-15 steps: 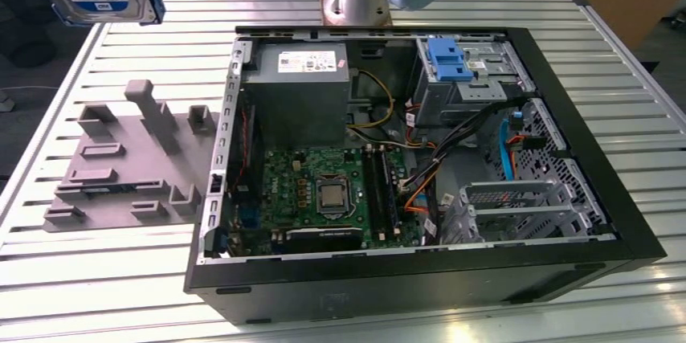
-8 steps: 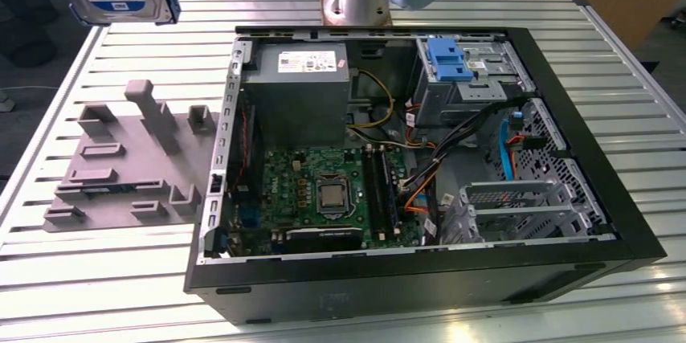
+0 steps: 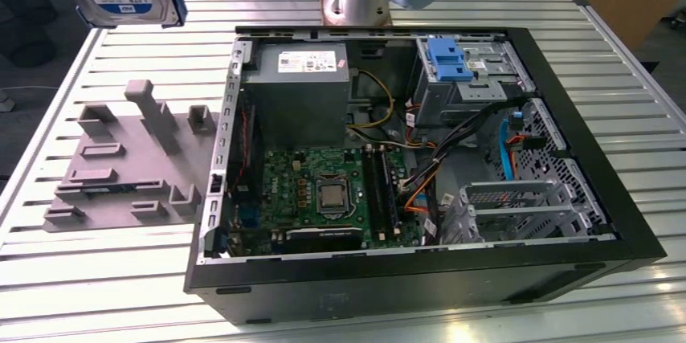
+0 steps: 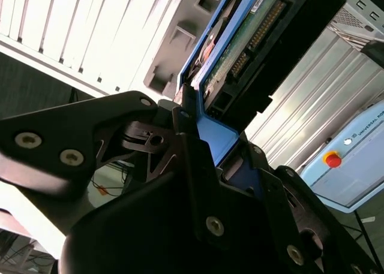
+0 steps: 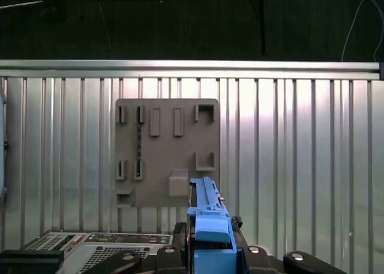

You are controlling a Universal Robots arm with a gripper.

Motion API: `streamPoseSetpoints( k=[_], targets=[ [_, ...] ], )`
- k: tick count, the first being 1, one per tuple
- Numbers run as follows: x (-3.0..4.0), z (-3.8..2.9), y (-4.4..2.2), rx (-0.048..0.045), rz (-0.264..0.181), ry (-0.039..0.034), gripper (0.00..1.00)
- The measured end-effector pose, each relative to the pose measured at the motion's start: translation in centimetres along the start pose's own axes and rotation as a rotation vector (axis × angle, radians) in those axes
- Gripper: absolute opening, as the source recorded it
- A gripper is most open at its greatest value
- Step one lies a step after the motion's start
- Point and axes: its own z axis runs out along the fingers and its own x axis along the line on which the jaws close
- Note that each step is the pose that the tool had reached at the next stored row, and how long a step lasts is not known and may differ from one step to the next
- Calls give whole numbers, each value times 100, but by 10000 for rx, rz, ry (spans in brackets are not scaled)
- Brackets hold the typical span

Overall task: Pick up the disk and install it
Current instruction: 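Pick up the disk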

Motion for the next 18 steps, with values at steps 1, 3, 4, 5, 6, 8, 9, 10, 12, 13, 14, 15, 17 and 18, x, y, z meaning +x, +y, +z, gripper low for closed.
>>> streamPoseSetpoints(
  k=[1,3,4,5,6,8,9,10,12,13,14,15,17,18],
  targets=[
    [17,0,-3,0,2,0,36],
    [43,-1,-8,0,6,1,36],
    [50,-1,-11,0,5,0,36],
    [53,-1,-17,0,6,0,36],
    [53,-2,-25,-1,6,1,36],
    [53,-2,-65,-2,6,0,36],
    [52,-2,-91,-2,6,1,36],
    [52,-2,-117,-1,5,0,36],
    [52,-2,-162,-1,5,1,36],
    [51,-2,-177,0,6,1,36],
    [51,-2,-193,0,6,0,36],
    [51,-3,-210,-1,6,0,36],
    [50,-3,-248,0,7,0,36],
    [50,-3,-270,-1,6,0,36]
  ],
)
